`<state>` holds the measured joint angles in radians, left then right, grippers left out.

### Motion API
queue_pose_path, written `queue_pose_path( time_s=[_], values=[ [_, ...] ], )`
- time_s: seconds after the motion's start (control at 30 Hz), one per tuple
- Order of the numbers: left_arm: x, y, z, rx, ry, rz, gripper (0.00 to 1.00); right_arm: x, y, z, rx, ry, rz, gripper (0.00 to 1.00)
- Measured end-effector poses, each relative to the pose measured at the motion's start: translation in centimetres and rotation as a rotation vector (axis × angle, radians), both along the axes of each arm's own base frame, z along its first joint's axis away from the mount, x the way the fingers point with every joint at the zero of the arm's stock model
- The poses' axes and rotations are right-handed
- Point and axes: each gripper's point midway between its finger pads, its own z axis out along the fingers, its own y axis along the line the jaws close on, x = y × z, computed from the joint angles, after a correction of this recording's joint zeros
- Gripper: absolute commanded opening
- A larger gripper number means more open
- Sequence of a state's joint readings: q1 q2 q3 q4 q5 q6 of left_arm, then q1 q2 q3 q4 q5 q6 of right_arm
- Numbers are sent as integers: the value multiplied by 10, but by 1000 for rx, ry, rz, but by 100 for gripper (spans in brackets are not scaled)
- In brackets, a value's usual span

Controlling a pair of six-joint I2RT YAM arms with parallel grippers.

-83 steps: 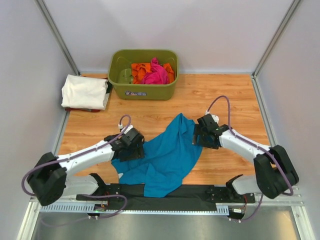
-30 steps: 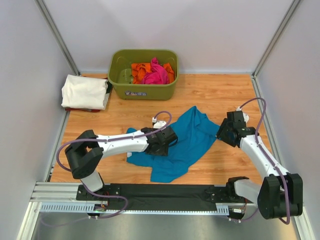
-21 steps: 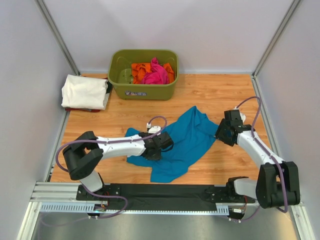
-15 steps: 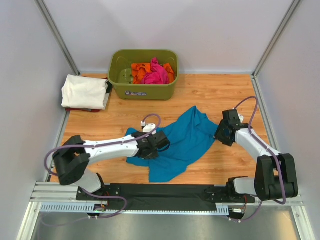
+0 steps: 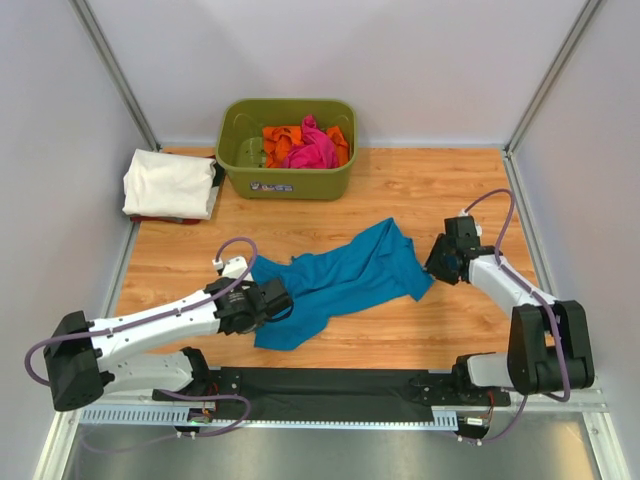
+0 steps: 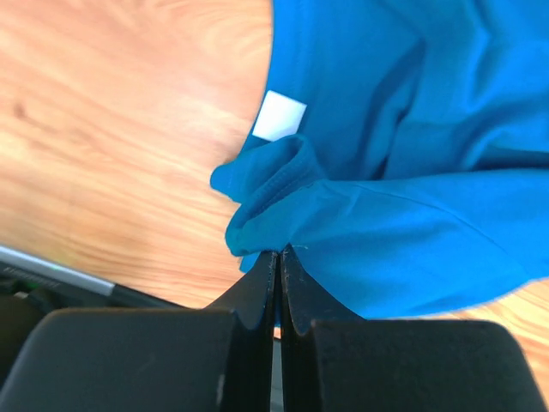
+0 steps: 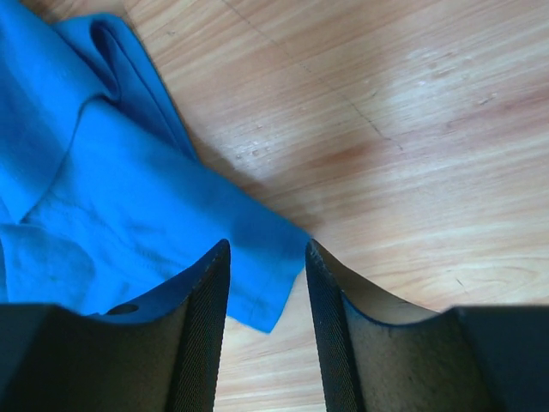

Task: Fold and stack the t-shirts
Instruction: Flatten the tshirt out

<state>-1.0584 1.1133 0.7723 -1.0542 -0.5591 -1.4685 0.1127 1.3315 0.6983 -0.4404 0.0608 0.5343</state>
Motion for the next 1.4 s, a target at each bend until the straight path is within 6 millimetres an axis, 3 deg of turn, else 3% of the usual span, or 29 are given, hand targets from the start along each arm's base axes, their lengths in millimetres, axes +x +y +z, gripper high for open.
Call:
queue_pose_path(
  time_s=[0.2, 0.33, 0.47, 0.6, 0.8, 1.0, 1.1, 1.2, 1.27, 1.3, 1.4],
  values=[
    [-6, 18, -12, 48, 35, 59, 0, -8, 11, -10, 60, 31, 23, 55],
    [-5, 19, -14, 56, 42, 70, 0, -28, 20, -14, 115, 70, 24, 58],
    [-4, 19, -15, 56, 43, 75, 0, -52, 28, -4, 161, 52, 10, 61],
    [-3, 18, -15, 51, 40, 75, 0, -65, 30, 3, 196, 6, -17, 61],
    [-2, 17, -14, 46, 36, 72, 0, -82, 30, -17, 206, 80, -52, 57],
    [-2, 18, -15, 44, 35, 73, 0, -72, 46, -20, 215, 85, -9, 56],
    [-3, 20, -17, 45, 36, 73, 0, -64, 54, -21, 215, 80, 11, 50],
    [-3, 21, -16, 40, 33, 74, 0, -56, 58, -23, 217, 75, 12, 37],
    [-4, 21, -15, 34, 29, 75, 0, -52, 58, -24, 214, 71, 13, 9],
    [-4, 22, -14, 31, 28, 77, 0, -52, 57, -26, 205, 73, 10, 0],
    [-3, 25, -11, 26, 22, 84, 0, -51, 55, -25, 194, 81, -3, 0]
  ],
)
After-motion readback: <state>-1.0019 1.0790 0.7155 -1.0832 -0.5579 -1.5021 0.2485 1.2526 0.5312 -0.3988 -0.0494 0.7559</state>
